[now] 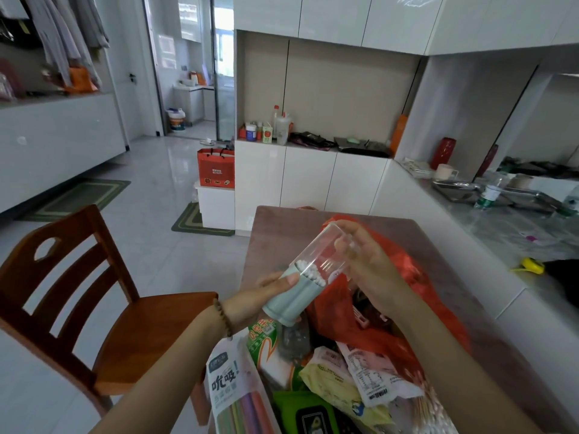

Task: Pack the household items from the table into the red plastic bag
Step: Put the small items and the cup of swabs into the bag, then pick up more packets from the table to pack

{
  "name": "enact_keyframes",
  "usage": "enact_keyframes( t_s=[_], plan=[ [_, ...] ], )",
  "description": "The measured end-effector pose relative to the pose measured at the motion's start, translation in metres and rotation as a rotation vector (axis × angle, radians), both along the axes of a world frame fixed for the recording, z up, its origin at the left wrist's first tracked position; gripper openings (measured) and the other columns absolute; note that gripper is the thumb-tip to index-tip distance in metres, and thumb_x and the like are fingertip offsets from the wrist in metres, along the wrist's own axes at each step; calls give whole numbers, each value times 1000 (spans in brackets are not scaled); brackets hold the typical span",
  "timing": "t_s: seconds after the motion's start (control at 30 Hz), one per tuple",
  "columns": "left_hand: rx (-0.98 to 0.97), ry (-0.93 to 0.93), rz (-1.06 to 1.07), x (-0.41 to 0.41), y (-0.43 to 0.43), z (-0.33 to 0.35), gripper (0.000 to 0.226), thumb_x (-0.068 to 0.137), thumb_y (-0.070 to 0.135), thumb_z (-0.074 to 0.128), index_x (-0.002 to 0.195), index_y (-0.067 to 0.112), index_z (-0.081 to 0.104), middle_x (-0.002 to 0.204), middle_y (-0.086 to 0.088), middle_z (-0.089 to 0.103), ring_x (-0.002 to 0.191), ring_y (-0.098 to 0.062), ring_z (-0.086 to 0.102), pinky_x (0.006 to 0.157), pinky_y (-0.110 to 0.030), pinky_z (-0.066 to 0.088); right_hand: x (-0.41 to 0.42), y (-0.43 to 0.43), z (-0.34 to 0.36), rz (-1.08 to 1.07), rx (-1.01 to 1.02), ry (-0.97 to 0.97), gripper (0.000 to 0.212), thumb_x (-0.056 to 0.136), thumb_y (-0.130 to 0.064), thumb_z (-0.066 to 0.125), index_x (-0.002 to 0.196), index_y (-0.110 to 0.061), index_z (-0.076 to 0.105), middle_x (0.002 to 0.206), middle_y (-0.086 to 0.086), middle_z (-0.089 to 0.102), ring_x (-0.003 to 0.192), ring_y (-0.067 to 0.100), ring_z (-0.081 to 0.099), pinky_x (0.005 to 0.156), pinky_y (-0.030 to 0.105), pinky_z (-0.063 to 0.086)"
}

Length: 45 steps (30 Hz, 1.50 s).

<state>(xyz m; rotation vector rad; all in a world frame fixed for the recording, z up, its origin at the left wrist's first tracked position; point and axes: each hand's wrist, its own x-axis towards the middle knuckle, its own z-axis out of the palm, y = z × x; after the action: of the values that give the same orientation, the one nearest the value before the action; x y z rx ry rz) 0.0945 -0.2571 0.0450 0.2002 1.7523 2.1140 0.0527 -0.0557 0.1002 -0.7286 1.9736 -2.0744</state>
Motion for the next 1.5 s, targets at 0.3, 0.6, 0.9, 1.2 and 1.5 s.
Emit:
enact_keyframes(
  t_s=[0.3, 0.6, 0.9, 1.2, 1.5],
  plan=[
    [117, -140, -12, 1, 24, 19, 70, 63, 75, 51, 102, 19, 70, 94, -8, 69, 86, -19, 65, 84, -36, 52, 20, -13, -12, 62, 242, 178, 36, 88, -39, 56, 123, -31, 53, 127, -5, 57, 113, 9, 58, 85, 21, 51],
    [219, -111, 58, -7, 50, 40, 86, 54, 83, 54, 107, 17, 70, 112, -15, 66, 98, -25, 64, 91, -42, 51, 33, 14, -13, -50, 289, 222, 104, 54, -69, 75, 139, -55, 16, 151, -20, 25, 137, 2, 33, 106, 31, 41],
    [-23, 657, 508, -4, 129, 90, 42, 102, 21, 24, 75, 32, 54, 56, 29, 62, 68, 29, 54, 58, 7, 40, 19, 49, 6, 59, -194, -301, 59, 87, -50, 49, 138, -19, 46, 136, 16, 55, 125, 36, 53, 100, 48, 48],
    [-668, 605, 708, -63, 119, 65, 72, 81, 44, 63, 140, 19, 29, 139, -1, 36, 130, -14, 32, 109, -34, 33, -28, 116, -27, -167, -200, -336, 49, 85, -44, 62, 128, -20, 57, 122, 8, 67, 112, 25, 64, 94, 39, 54],
    [-578, 411, 809, -89, 107, -1, 19, 94, 25, 50, 102, 10, 60, 71, 1, 60, 60, -12, 55, 60, -27, 48, -110, 98, -116, -355, 270, -500, 37, 76, -35, 77, 100, -19, 53, 111, 5, 62, 95, 17, 66, 69, 28, 60]
  ],
)
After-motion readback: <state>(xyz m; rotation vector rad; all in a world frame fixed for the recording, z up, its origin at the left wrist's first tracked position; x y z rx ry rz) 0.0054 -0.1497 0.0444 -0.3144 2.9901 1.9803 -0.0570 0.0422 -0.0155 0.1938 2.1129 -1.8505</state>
